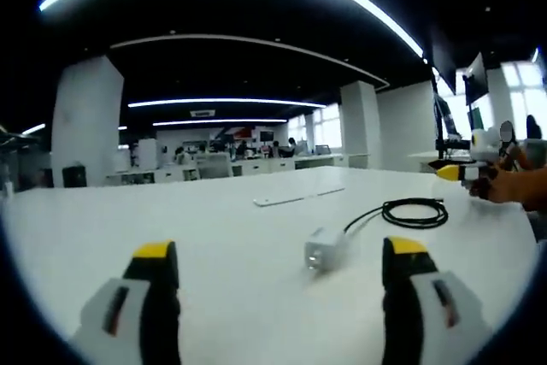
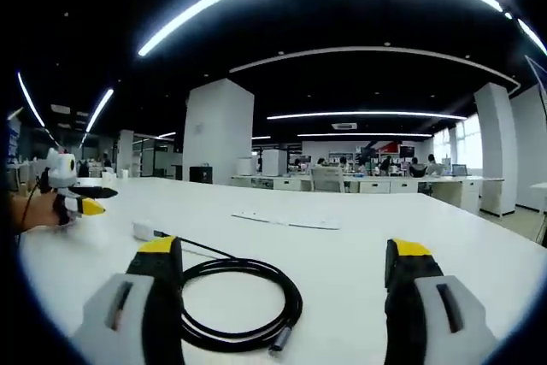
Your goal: Plug the desk Type‑C cable into the charger adapter.
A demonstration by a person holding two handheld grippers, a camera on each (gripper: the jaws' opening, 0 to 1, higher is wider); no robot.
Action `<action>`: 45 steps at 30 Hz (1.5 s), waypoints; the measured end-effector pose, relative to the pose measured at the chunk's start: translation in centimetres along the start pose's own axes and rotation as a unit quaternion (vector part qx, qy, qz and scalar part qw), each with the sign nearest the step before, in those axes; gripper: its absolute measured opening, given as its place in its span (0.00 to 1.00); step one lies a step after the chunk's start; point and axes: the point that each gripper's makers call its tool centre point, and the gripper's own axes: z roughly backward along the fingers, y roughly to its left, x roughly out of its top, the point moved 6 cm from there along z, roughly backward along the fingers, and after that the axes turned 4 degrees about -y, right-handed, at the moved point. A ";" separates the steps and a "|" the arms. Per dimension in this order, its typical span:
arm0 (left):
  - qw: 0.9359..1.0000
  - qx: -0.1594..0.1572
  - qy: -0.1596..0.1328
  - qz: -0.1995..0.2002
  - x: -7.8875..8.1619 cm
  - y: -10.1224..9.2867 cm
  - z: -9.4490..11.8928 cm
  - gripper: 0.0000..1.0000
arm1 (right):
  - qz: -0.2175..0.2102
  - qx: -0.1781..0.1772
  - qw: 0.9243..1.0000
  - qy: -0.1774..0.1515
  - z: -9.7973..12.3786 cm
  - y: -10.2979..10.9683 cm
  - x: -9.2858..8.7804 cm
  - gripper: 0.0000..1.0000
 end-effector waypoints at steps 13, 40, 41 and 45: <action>0.999 0.019 -0.027 0.017 1.5 -2.1 5.0 0.99 | 0.008 -0.003 1.000 -0.013 5.4 2.7 1.0 1.00; 0.997 0.054 -0.036 0.045 1.6 -5.7 14.3 0.97 | 0.019 -0.036 0.999 -0.021 14.9 6.5 1.9 1.00; 0.997 0.054 -0.031 0.048 1.5 -5.7 14.3 0.97 | 0.020 -0.036 0.999 -0.022 15.0 6.6 1.9 1.00; 0.996 0.059 -0.033 0.050 1.6 -5.8 14.2 0.97 | 0.016 -0.041 0.999 -0.028 15.8 6.8 1.9 1.00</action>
